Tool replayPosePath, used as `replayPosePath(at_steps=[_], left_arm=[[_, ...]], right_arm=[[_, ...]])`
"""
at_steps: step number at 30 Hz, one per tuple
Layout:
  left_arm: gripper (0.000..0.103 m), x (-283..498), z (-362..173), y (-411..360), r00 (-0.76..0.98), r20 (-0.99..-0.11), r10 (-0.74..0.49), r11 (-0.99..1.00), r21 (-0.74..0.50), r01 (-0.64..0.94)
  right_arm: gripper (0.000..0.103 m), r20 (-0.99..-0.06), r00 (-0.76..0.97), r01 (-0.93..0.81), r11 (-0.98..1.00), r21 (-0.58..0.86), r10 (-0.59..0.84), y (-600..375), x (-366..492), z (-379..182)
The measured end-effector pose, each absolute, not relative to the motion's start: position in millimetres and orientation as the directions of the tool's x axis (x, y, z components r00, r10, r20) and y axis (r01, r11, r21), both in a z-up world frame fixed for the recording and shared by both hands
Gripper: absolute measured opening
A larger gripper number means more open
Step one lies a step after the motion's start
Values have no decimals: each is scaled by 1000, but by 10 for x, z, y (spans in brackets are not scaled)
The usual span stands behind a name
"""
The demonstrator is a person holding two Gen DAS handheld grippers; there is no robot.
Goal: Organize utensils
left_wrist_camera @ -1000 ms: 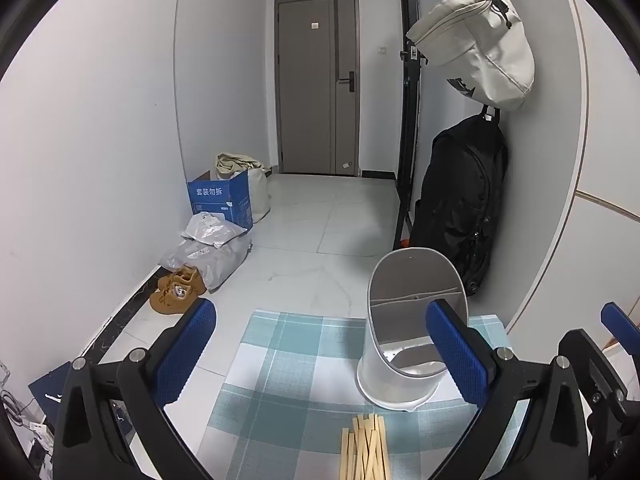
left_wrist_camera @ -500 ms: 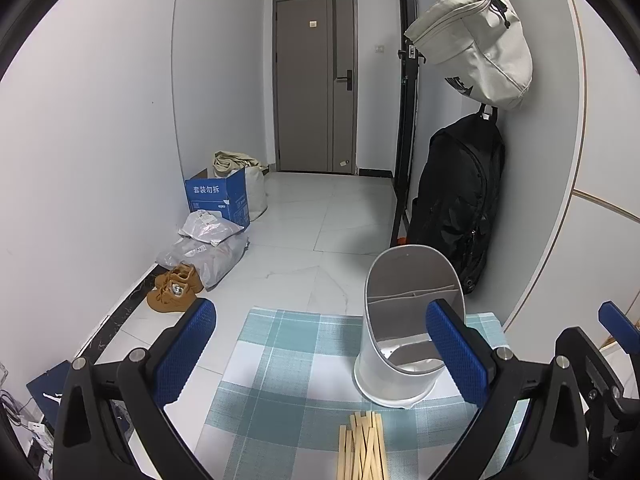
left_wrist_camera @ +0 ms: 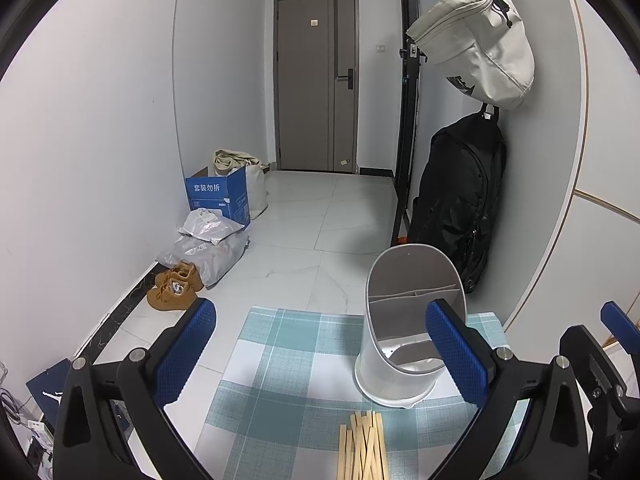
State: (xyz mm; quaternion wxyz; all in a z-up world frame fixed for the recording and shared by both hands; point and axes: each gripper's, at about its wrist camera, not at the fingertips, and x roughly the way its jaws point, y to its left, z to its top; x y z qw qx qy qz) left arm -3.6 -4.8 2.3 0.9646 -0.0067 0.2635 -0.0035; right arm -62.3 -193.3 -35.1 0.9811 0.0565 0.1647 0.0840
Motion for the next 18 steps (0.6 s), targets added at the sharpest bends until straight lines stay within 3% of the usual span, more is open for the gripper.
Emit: replayPosePath(at_steps=[18], left_arm=[[102,-18,-35,-52,859,-513,-3,1000,-5,0]], right_arm=[[103,-296,936,-157,978,137,192,-1930,-660,-354]])
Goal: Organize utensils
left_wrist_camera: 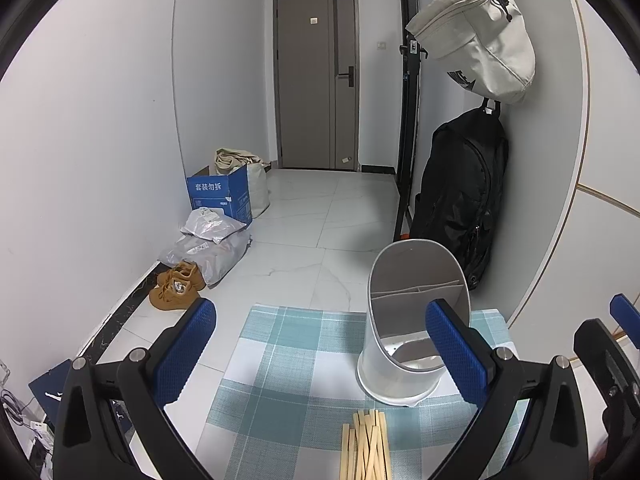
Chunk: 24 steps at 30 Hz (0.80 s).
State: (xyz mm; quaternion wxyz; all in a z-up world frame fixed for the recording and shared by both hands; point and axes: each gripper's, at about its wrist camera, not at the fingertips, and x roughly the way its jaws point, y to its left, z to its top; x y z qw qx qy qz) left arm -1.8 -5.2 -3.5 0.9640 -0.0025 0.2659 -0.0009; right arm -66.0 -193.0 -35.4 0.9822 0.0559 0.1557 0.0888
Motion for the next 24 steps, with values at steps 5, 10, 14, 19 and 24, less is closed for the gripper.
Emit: replayPosePath(at_steps=[5,10,14,19,24], left_arm=[[102,-15,-31,-52,859,-513,-2,1000,-5,-1],[102,-7,-35,-45,857,-516,-2,1000,-10,-4],[102,13,-51,-48,852,-524,-2,1000,-11,-5],[102,21,-57,-32,848,-529,-12,1000,-26,-2],[102,11,-61,-26,849,-528,-12,1000,-26,-2]], right_arm=[[103,-293,937,-156,978,139,191,-1926,-670,-357],[103,-293,937,-155,978,139,190,-1927,-668,-356],[103,-292,937,-155,978,139,190,-1929,-666,-357],[103,-295,936,-155,978,139,191,-1927,-669,-362],[103,-297,936,-151,978,141,188,-1921,-670,-366]])
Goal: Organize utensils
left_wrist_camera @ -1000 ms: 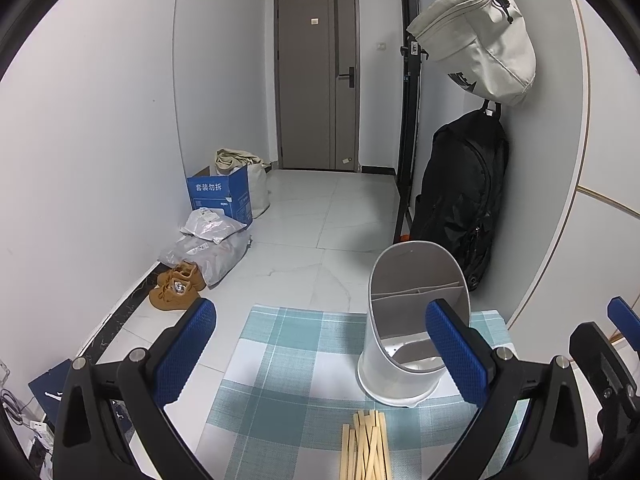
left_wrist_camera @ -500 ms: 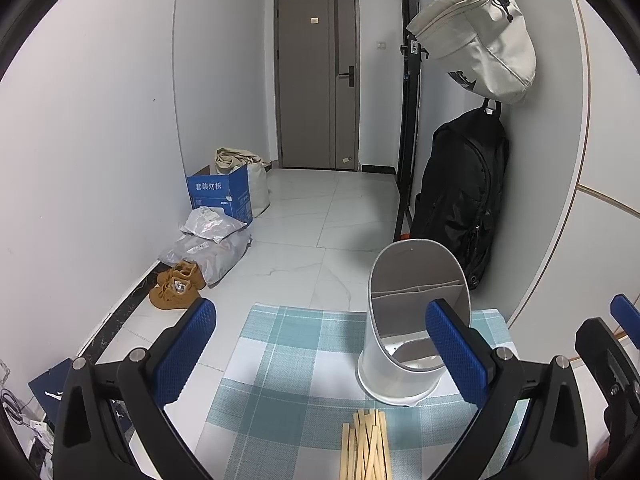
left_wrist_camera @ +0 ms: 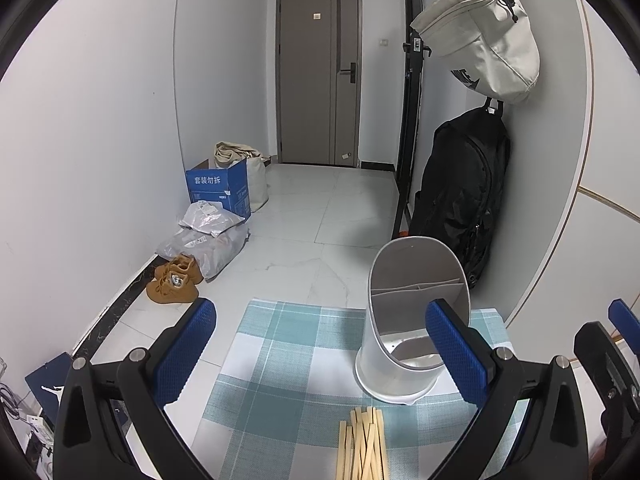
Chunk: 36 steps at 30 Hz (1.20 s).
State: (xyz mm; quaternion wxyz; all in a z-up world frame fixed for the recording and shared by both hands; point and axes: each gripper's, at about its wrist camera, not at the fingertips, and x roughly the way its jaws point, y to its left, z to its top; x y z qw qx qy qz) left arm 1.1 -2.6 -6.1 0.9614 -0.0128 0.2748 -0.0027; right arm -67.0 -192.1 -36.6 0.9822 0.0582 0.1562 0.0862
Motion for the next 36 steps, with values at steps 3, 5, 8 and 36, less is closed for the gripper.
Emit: replayPosePath(at_steps=[3,5,8,36], left_arm=[[102,17,-68,-31,844,-536,-14,1000,-28,-1],[102,33,-81,-22,838,-545,-14,1000,-27,0],[102,77,-121,26,822,-569,-20,999,-36,-1],[102,554,-822,708,597,-801,44,992,-34,-118]], right_arm=[[103,-307,931,-159,976,146,198,-1910,-656,-383],[103,-321,926,-161,977,137,198,-1890,-641,-408],[103,-362,911,-161,979,128,197,-1857,-588,-476],[35,-844,400,-289,923,255,358,-1273,211,-1863]])
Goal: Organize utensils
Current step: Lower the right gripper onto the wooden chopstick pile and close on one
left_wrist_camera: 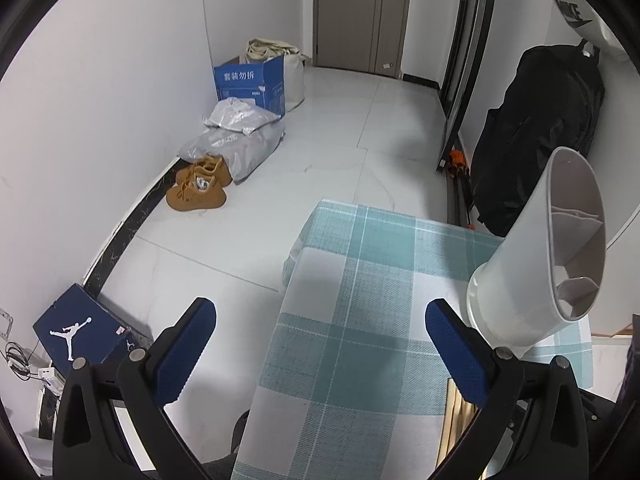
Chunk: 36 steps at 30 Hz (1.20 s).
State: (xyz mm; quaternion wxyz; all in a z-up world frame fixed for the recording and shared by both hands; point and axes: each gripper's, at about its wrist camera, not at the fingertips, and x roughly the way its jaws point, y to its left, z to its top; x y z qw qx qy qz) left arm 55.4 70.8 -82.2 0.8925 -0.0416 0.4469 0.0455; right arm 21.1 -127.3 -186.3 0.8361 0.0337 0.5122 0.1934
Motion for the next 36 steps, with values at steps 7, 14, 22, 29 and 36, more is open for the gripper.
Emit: replayPosePath(at_steps=[7,14,22,29,36], left_arm=[[102,556,-853,744,584,-811,35,993,-37,-110],[102,581,-892,791,577,-816,23,995,-40,-96],[102,596,-1022,682,523,-852,-29,998,-55,-34],[102,543,-1287,454,378,-916,-132,990,-102,97],[102,504,-1480,251,293,-952,-89,984,-38,174]], right_arm=[[22,-869,365,-293,927,234,335,-1191,303,-1920],[9,-868,359,-295,924,244,344,-1192,332,-1938],[6,-834,394,-262,917,302,387,-1251,350,-1848],[6,-765,448,-224,887,404,462,-1518,318,-1644],[6,-696,500,-162,845,510,516,-1793,230,-1496]])
